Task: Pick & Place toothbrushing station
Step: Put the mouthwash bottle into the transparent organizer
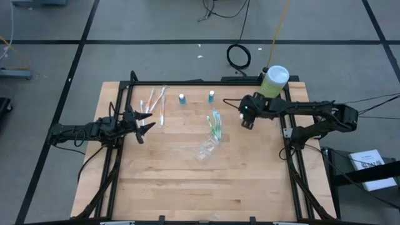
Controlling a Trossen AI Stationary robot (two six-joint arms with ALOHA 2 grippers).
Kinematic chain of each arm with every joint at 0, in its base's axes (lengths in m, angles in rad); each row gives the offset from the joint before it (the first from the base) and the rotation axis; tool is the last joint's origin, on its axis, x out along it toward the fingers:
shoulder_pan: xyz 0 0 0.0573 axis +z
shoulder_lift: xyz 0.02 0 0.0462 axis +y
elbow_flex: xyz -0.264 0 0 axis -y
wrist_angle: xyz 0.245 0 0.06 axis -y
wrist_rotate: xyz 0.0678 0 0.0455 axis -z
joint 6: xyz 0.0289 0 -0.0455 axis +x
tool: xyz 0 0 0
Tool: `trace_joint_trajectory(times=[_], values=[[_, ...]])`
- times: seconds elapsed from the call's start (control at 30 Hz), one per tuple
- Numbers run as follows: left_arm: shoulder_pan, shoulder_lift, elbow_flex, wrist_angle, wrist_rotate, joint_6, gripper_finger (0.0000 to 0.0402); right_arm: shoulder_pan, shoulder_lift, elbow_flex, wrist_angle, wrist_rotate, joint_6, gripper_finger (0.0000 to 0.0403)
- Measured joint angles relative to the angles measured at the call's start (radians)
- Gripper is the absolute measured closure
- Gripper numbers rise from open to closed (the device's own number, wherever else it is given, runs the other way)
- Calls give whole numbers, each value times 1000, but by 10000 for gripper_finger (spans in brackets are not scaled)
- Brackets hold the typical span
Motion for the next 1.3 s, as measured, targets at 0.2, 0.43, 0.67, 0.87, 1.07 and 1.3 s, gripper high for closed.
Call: trace_joint_trajectory(times=[0.2, 0.43, 0.67, 0.87, 1.07, 1.3], values=[[0, 0, 0, 0, 0, 0, 167, -53, 16, 0, -20, -146, -151, 209], [0, 0, 0, 0, 0, 0, 167, -68, 70, 0, 1, -106, -300, 183], [0, 0, 0, 0, 0, 0, 167, -86, 146, 0, 24, -78, -379, 161], [0, 0, 0, 0, 0, 0, 167, -124, 234, 5, 31, -65, -409, 164], [0, 0, 0, 0, 0, 0, 167, -128, 249, 3, 20, -118, -399, 167], [0, 0, 0, 0, 0, 0, 167, -120, 250, 2, -4, -132, -304, 212]])
